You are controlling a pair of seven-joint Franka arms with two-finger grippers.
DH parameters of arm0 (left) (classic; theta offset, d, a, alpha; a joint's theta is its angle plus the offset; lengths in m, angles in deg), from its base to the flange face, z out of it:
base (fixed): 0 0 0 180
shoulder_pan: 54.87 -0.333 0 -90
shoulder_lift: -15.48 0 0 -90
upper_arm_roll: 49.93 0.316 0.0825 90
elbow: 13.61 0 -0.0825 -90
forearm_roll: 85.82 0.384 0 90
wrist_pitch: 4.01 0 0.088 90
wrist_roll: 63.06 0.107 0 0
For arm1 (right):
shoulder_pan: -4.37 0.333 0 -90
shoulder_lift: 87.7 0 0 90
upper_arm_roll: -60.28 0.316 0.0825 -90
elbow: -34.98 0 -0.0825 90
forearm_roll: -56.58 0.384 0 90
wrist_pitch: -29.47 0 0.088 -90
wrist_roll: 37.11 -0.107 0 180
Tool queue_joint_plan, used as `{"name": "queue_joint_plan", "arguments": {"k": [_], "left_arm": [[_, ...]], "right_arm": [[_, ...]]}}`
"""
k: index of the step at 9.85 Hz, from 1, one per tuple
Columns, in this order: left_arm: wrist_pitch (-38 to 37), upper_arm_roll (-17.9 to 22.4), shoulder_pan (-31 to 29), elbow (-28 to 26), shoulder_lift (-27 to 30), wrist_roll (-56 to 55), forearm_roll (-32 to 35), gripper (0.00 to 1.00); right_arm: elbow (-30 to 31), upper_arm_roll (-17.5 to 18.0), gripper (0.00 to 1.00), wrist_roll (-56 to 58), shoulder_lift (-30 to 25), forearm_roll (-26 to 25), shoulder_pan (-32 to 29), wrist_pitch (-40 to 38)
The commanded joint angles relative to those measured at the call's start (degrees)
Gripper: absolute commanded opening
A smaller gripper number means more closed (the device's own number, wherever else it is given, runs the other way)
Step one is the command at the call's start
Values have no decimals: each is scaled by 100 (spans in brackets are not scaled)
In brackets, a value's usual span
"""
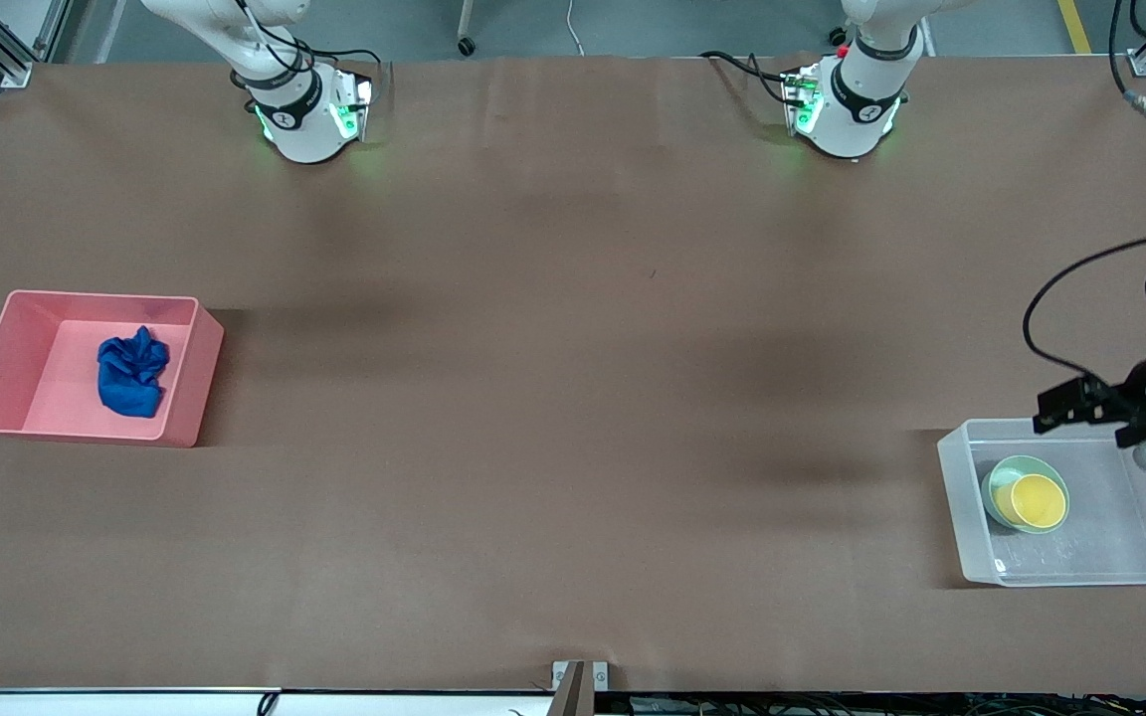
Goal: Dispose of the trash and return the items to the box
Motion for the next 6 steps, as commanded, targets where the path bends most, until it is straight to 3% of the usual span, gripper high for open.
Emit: {"name": "queue_joint_plan", "arguments": {"k": [1,2,4,5,6], "left_arm": [[-502,-128,-40,-520,776,-52,71,100],[-801,-32,265,-511,961,-52,45,100],[-1197,712,950,-467,1225,-52,-164,100],[-1478,1272,1389,-484,1453,-43,-244,100],[-1637,1539,1584,-502,1551,-25,-323,100]], "right_arm": [[-21,151,100,-74,-20,77,-116,-54],[-21,142,100,-74,-28,77,-98,-54],[-21,134,100,-74,-28,77,-80,-63],[-12,142,100,-100,-28,77,-89,-124],[-12,142,100,-109,-28,77,-80,-220]]}}
